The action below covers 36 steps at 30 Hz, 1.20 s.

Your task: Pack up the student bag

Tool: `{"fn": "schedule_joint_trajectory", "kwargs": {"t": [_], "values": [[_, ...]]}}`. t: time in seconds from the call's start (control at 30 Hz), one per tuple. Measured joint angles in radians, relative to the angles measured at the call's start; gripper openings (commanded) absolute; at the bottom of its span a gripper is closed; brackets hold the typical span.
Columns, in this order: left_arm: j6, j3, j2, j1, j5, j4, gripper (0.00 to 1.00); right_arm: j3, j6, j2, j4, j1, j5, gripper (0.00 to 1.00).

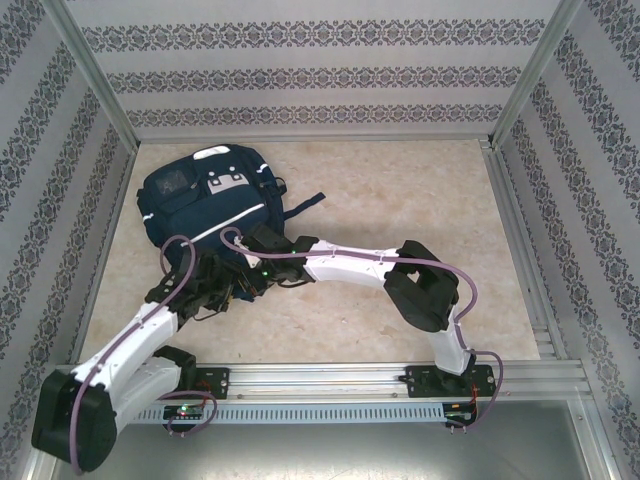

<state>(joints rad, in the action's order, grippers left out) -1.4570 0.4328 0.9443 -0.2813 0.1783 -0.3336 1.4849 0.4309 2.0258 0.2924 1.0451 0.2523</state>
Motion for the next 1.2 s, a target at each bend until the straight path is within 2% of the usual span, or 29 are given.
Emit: {"fn": "schedule_joint_trajectory", "kwargs": {"t": [0.07, 0.1, 0.23, 0.4, 0.57, 0.73, 0.77, 1.03, 1.2], "values": [[-0.002, 0.018, 0.047, -0.006, -0.025, 0.007, 0.08, -0.013, 0.001, -0.001, -0.006, 0.000, -0.003, 0.00], [0.000, 0.031, 0.066, -0.007, -0.036, 0.004, 0.00, -0.022, 0.002, -0.003, -0.012, 0.000, -0.008, 0.00], [0.009, 0.063, 0.072, -0.016, -0.063, -0.028, 0.00, -0.063, 0.008, -0.026, -0.049, 0.000, -0.029, 0.00], [0.038, 0.076, -0.019, -0.025, -0.111, -0.113, 0.00, -0.148, 0.008, -0.117, -0.092, -0.021, -0.056, 0.00], [0.089, 0.077, -0.140, 0.027, -0.220, -0.269, 0.00, -0.225, -0.014, -0.189, -0.014, -0.157, -0.100, 0.00], [0.136, 0.076, -0.227, 0.084, -0.235, -0.345, 0.00, -0.225, -0.062, -0.186, 0.035, -0.290, -0.130, 0.00], [0.142, 0.076, -0.226, 0.087, -0.230, -0.345, 0.00, -0.222, -0.067, -0.185, 0.041, -0.298, -0.132, 0.03], [0.172, 0.035, -0.169, 0.087, -0.127, -0.233, 0.00, -0.182, -0.058, -0.180, 0.053, -0.206, -0.100, 0.17], [0.171, 0.023, -0.110, 0.042, -0.084, -0.113, 0.00, -0.180, -0.020, -0.183, 0.051, -0.127, -0.093, 0.19]]}}
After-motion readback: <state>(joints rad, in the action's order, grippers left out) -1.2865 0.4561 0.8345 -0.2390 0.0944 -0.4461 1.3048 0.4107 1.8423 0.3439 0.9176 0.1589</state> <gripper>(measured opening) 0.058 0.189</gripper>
